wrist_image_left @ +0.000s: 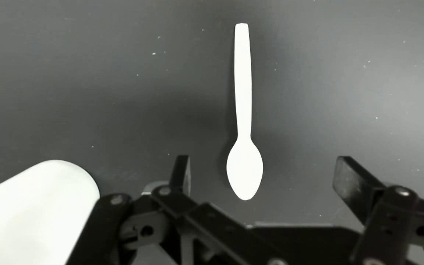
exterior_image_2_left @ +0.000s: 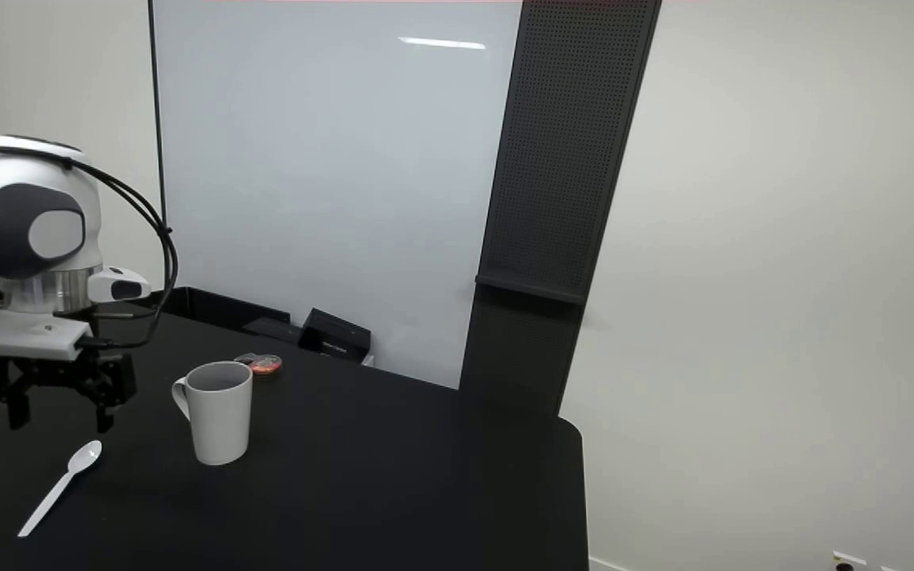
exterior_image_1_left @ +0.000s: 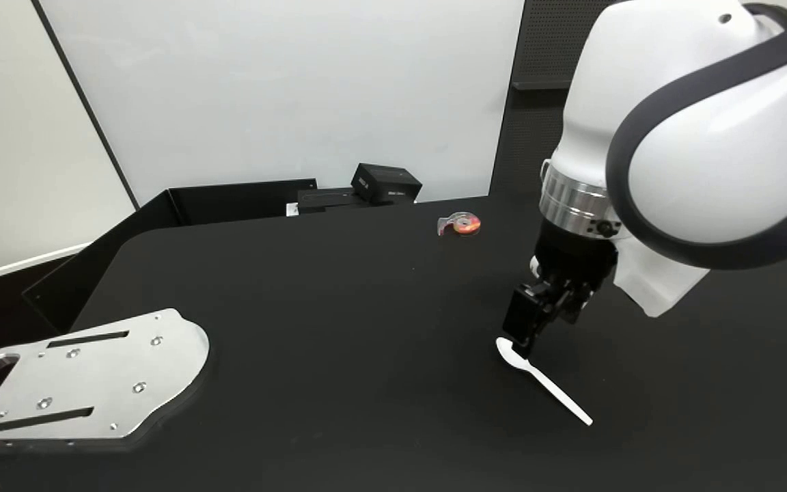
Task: Pick up the white spoon from the table and put it in the mug cup
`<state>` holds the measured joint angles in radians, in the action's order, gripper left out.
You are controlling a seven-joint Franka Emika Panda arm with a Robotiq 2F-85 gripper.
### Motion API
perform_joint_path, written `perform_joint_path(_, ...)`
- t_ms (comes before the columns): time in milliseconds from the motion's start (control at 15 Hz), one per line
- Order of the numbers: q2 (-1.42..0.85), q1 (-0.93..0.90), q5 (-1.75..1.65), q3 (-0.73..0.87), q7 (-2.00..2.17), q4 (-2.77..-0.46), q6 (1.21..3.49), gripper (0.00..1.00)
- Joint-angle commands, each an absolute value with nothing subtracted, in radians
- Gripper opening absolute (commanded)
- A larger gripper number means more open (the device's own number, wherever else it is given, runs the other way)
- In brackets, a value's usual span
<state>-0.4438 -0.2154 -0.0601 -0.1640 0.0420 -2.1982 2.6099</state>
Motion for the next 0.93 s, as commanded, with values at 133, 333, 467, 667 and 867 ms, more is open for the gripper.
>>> perform_joint_path(133,-0.477,-0.213,-0.035,-0.164,0.040,-2.231,2.697,1.00)
perform_joint_path(333,-0.500,-0.215,-0.036,-0.160,0.037,-2.244,2.743,1.00)
perform_joint_path(467,-0.521,-0.217,-0.041,-0.154,0.037,-2.243,2.761,1.00)
perform_joint_path(667,-0.547,-0.233,-0.061,-0.125,0.050,-2.236,2.774,1.00)
perform_joint_path(867,-0.563,-0.243,-0.074,-0.105,0.055,-2.229,2.784,1.00)
